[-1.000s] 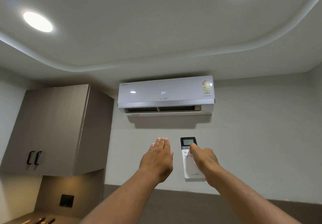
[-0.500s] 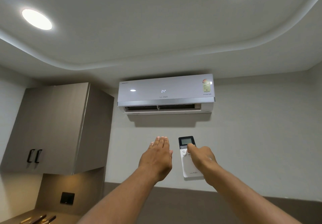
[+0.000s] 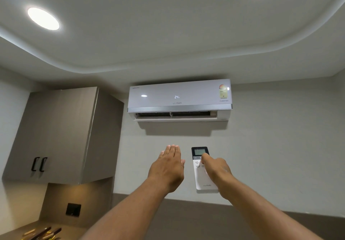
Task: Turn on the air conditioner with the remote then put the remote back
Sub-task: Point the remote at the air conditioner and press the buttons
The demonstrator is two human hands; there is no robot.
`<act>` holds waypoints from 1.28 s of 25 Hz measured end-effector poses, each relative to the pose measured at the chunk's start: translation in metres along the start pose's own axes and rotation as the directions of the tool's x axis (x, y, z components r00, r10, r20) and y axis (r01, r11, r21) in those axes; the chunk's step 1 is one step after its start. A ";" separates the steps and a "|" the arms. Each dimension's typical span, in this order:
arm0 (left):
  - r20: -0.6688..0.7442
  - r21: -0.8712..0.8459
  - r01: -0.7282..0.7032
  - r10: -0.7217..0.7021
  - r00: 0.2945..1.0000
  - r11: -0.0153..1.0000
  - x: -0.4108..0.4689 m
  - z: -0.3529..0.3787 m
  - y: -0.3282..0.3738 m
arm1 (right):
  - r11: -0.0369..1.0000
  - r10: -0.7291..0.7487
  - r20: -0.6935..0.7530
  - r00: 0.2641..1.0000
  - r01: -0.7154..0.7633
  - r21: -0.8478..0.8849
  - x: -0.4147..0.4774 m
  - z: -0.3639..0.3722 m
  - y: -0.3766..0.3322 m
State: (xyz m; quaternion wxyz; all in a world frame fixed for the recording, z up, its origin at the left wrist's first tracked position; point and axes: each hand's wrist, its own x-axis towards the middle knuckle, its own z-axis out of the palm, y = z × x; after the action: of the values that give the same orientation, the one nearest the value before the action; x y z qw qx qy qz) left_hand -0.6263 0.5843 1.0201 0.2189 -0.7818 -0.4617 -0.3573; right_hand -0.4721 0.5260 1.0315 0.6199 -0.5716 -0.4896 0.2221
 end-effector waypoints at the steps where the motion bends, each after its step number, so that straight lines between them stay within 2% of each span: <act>1: -0.005 0.002 0.004 -0.004 1.000 1.000 0.000 -0.001 -0.001 | 1.000 0.003 -0.001 1.000 -0.003 -0.003 0.001 0.001 0.001; 11: 0.001 -0.029 0.021 -0.021 1.000 0.999 -0.002 -0.002 -0.011 | 1.000 0.019 0.001 1.000 -0.019 -0.023 0.003 0.005 0.002; 17: 0.023 -0.132 -0.047 0.051 0.998 0.990 0.004 0.028 0.043 | 0.997 0.039 -0.086 0.996 -0.044 -0.058 0.004 -0.039 0.017; 20: 0.017 -0.232 -0.115 0.123 0.992 0.966 0.012 0.046 0.104 | 0.990 0.048 -0.197 0.979 -0.073 -0.121 0.002 -0.094 0.029; 23: 0.018 -0.339 -0.215 0.235 0.972 0.916 0.010 0.060 0.186 | 0.973 0.036 -0.363 0.931 -0.114 -0.199 -0.007 -0.172 0.042; 26: -0.010 -0.434 -0.269 0.294 0.956 0.860 0.007 0.064 0.275 | 0.956 0.037 -0.464 0.885 -0.166 -0.242 -0.028 -0.257 0.053; 29: -0.057 -0.558 -0.341 0.375 0.925 0.757 0.000 0.050 0.387 | 0.937 0.018 -0.610 0.792 -0.226 -0.266 -0.068 -0.357 0.053; 32: -0.125 -0.672 -0.442 0.497 0.859 0.595 -0.027 0.023 0.505 | 0.913 0.003 -0.747 0.664 -0.308 -0.269 -0.128 -0.454 0.044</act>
State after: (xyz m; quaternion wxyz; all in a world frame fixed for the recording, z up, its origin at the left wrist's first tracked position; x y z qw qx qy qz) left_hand -0.1836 0.3433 0.9786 -0.0137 -0.9124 -0.0838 -0.4004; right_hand -0.1232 0.2071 1.0059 0.6210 -0.7594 -0.1811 -0.0696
